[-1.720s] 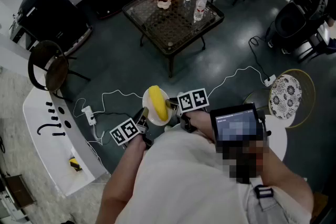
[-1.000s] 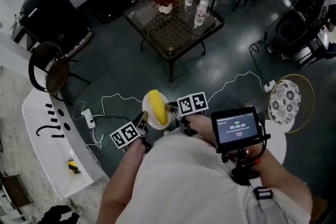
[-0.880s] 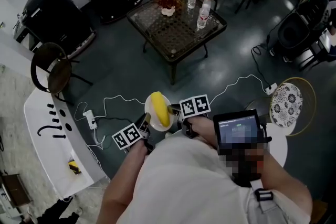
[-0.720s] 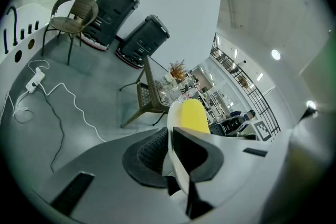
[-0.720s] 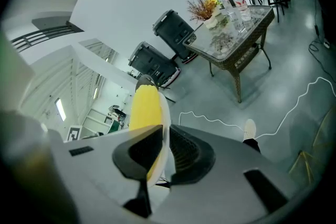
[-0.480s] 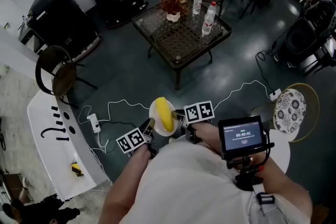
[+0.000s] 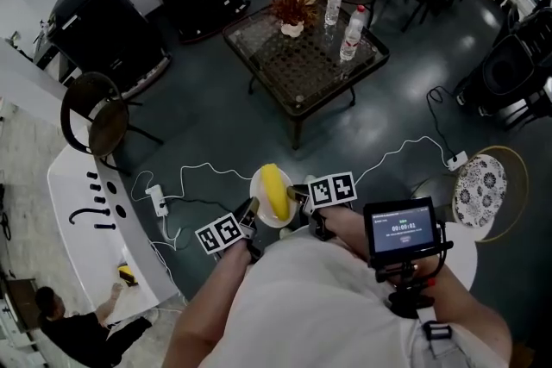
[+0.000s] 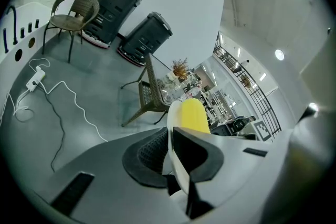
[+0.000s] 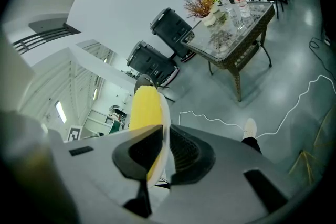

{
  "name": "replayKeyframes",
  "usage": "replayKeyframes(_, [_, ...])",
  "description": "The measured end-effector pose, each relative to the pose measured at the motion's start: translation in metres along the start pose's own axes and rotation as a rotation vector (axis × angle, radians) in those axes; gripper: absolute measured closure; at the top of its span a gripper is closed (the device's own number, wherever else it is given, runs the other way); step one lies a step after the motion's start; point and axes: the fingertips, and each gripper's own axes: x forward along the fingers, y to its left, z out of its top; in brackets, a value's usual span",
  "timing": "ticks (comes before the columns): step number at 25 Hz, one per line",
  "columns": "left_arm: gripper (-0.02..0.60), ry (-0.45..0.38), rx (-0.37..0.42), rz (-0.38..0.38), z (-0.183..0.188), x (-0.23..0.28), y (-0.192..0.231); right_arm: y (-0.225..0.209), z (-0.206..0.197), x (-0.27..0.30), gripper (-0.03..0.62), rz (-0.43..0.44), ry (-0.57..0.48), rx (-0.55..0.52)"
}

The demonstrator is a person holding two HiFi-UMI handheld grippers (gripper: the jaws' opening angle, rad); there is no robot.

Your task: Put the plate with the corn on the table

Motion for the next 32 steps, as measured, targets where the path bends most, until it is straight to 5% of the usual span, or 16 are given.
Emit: replayKeyframes(32, [0.545,-0.001,-0.004,0.014,0.115,0.159,-0.032,-0.074,0.185,0.018,0.546,0.028,0.014,-0.022])
